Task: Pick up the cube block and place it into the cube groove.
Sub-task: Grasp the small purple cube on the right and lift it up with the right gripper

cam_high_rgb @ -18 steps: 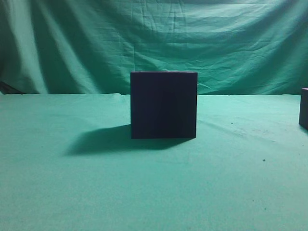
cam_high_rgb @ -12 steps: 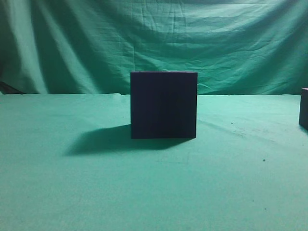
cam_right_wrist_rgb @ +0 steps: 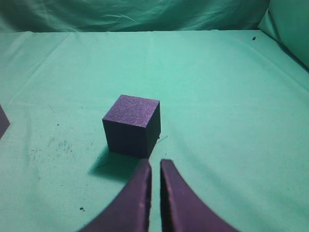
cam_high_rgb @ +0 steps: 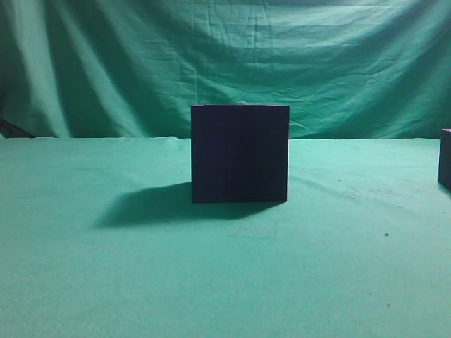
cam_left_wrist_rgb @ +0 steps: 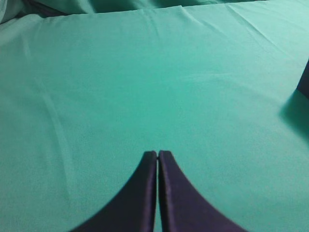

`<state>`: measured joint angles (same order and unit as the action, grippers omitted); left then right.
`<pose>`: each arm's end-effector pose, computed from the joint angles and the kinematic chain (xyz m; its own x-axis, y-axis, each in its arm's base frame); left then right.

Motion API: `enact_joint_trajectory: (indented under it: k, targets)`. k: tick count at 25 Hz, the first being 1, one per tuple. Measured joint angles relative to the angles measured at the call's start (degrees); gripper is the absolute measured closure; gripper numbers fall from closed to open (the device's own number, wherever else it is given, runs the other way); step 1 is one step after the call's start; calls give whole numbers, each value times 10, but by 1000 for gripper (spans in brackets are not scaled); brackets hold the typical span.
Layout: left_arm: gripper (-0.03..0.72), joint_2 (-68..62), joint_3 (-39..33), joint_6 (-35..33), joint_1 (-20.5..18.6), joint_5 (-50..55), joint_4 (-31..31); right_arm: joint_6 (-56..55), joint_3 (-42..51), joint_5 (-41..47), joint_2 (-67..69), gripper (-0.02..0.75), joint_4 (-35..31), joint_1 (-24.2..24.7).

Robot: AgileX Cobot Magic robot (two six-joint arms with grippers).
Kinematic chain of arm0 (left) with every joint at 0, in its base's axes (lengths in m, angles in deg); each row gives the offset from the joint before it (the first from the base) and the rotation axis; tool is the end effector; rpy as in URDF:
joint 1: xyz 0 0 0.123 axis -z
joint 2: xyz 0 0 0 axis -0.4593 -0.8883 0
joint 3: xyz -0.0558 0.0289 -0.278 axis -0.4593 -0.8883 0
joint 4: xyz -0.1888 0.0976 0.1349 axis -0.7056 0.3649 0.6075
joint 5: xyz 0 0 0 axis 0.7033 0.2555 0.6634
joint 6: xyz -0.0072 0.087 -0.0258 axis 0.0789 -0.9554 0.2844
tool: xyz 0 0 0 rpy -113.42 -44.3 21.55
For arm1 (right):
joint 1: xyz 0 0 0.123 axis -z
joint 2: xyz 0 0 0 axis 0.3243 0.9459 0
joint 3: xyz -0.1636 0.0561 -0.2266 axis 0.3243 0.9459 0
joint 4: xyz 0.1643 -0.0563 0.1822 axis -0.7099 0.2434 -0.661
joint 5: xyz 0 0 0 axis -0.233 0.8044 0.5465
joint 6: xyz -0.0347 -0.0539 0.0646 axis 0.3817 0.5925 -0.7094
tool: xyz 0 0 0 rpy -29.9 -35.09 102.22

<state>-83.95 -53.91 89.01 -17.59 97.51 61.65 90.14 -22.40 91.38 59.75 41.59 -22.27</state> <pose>0.0522 -0.0060 0.1735 -0.2663 0.0935 -0.9593 0.1524 0.9868 0.0539 0.0523 0.0061 0.1706 -0.2978 -0.0025 -0.9546 -0.0851 0.9961 0.0239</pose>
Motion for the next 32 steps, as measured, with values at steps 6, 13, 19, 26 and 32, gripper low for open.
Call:
enact_joint_trajectory:
  k: [6,13,19,26,32]
  targets:
    - [688,0,0,0,0,0,0,0,0,0,0,738,0,0]
    - [688,0,0,0,0,0,0,0,0,-5,0,738,-1,0]
    - [688,0,0,0,0,0,0,-5,0,-139,0,738,-96,0]
    - [688,0,0,0,0,0,0,5,-29,-247,0,738,-144,0]
    - [688,0,0,0,0,0,0,71,-171,-69,114,738,-144,0]
